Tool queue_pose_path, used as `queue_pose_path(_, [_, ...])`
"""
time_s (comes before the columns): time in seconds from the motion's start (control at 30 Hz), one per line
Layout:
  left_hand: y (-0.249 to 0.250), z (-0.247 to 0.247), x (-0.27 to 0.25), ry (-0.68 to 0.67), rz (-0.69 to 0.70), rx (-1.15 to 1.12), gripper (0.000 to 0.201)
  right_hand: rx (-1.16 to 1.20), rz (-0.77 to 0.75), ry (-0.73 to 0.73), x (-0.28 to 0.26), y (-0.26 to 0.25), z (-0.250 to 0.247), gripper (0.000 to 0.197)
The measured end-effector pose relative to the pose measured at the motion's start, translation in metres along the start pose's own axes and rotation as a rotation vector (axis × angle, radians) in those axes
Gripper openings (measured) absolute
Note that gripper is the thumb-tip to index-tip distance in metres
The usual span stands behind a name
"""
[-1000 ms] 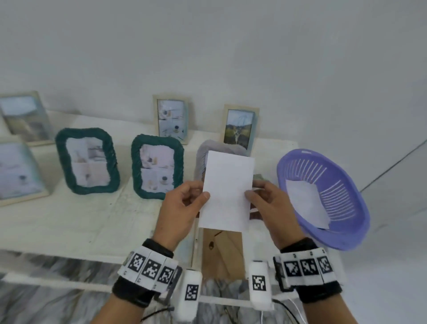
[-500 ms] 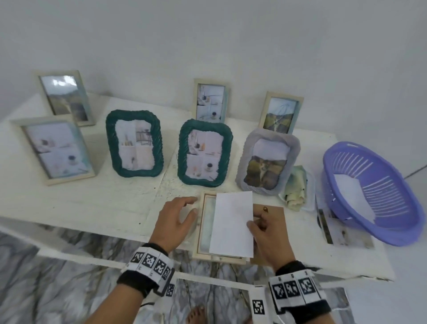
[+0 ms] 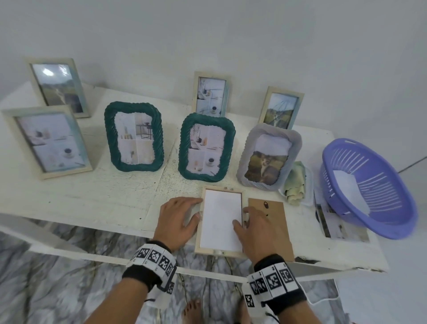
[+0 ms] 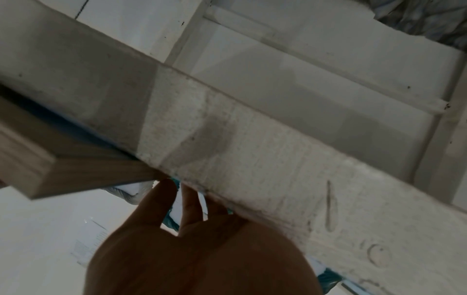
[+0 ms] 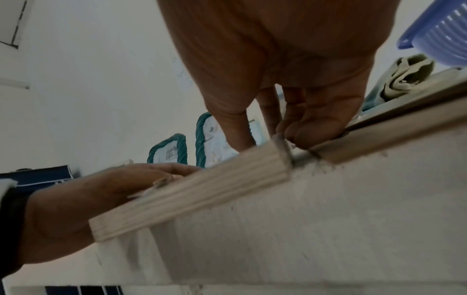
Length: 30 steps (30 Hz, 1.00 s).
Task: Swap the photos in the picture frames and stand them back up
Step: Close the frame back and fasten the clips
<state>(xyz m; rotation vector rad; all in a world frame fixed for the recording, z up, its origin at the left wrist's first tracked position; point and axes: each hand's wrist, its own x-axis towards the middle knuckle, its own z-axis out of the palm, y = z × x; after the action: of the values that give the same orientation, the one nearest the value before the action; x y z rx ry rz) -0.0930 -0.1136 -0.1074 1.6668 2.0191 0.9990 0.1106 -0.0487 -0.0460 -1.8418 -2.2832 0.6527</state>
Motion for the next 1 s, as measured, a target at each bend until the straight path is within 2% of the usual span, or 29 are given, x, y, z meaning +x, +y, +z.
queue_pose_path(0.17, [0.001, 0.001, 0.001, 0.013, -0.012, -0.007, 0.048, 0.004, -0.039, 0.021, -0.002, 0.005, 0.005, 0.038])
queue_pose_path(0.3, [0.001, 0.001, 0.001, 0.011, -0.017, -0.01, 0.05, -0.003, -0.055, 0.154, -0.006, 0.024, -0.005, 0.032])
queue_pose_path(0.4, [0.001, -0.001, 0.0, -0.008, 0.0, -0.015, 0.056, -0.085, 0.004, 0.215, -0.006, 0.042, -0.01, 0.037])
queue_pose_path(0.53, [0.002, -0.004, -0.001, -0.07, 0.063, 0.019, 0.068, -0.267, 0.124, 0.073, -0.009, 0.057, -0.017, 0.051])
queue_pose_path(0.67, [0.002, -0.006, -0.001, -0.096, 0.079, 0.033, 0.069, -0.15, 0.119, 0.052, -0.008, 0.067, -0.018, 0.049])
queue_pose_path(0.77, [0.003, -0.006, -0.001, -0.108, 0.083, 0.036, 0.068, -0.026, 0.169, 0.045, -0.006, 0.072, -0.022, 0.047])
queue_pose_path(1.0, [0.001, -0.007, 0.0, -0.121, 0.083, 0.031, 0.068, 0.105, 0.147, 0.165, -0.013, 0.058, -0.035, 0.044])
